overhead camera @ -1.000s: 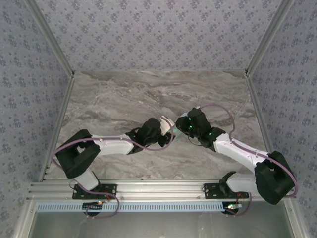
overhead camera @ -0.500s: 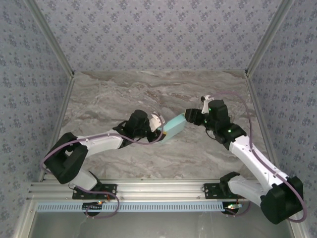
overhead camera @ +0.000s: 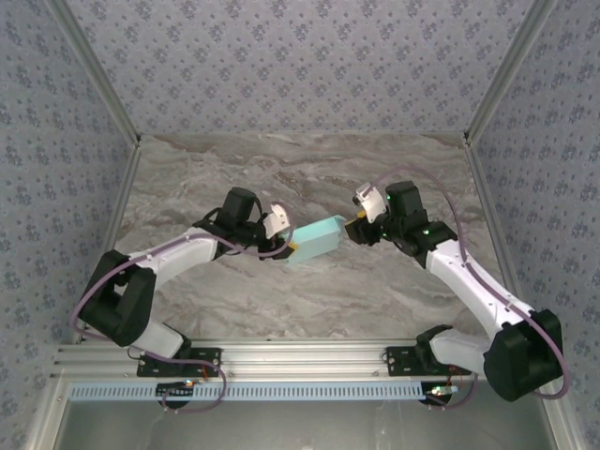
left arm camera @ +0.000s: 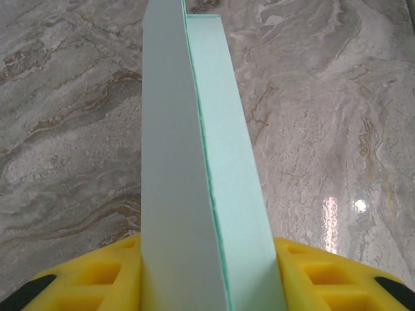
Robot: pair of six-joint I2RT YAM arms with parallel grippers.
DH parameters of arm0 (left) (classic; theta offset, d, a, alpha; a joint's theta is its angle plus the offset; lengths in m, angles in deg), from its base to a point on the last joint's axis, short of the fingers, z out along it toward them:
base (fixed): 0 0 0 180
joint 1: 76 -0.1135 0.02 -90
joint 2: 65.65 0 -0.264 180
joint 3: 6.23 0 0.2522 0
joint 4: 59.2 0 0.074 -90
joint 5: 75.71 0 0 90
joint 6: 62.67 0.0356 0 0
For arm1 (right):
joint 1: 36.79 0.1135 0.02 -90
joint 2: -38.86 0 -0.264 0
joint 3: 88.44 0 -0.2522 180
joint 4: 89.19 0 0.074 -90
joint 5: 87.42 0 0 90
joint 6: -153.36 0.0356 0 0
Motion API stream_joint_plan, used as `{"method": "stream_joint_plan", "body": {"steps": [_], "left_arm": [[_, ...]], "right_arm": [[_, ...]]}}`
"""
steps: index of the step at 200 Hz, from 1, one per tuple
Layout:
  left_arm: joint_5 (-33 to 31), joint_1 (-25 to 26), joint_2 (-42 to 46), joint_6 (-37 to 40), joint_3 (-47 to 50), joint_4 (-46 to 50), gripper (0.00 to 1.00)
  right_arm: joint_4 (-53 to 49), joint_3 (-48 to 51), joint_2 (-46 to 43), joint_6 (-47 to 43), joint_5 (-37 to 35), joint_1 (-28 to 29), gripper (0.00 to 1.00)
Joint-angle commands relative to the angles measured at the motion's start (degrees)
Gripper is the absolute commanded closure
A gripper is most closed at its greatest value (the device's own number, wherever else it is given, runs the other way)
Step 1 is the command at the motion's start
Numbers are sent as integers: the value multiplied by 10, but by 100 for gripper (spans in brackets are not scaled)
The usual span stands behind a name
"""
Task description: Fold the paper box
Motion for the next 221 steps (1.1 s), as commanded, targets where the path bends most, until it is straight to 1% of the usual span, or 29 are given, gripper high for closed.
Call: {"method": "stream_joint_plan", "body": {"steps": [1,20,37,75,116,138,152,176,221], "left_arm": [[49,-9,16,50,-21,41,72],[56,-10,17,49,-21,40,72],[59,-9,16,48,-21,39,72],[58,-9,15,48,-22,41,72],[54,-8,13,46,-24,42,72],[51,-8,9,44,-26,43,73],[44,-9,10,42,-25,41,73],[25,-7,10,30,-20,27,74],[-14,0,5,7,-4,-10,74]], "right_arm": [[10,-10,35,-69,21,4,53],[-6,-32,64,-85,34,6,54],[-14,-48,84,-90,37,11,56],[-25,-66,103,-95,24,20,61],[-49,-86,115,-96,31,25,75],[-68,-101,125,-90,29,30,86],[-92,-118,133,-79,22,32,90],[-131,-156,156,-26,-11,39,94],[-161,-183,180,156,-76,54,97]]}}
